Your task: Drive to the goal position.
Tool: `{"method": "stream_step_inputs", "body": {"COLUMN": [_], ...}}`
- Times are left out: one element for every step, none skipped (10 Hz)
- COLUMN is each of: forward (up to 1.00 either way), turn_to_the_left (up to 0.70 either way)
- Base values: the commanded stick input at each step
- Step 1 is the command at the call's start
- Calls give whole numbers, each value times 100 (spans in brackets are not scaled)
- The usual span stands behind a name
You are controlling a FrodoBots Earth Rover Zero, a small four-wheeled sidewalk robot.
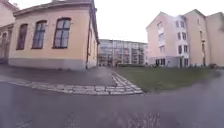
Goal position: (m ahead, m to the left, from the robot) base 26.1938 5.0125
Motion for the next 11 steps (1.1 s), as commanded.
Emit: {"method": "stream_step_inputs", "body": {"forward": [85,85,85,85,85,85,85,85,85,85,85], "turn_to_the_left": [22,32,17,2,0,0,0,0,0,0,0]}}
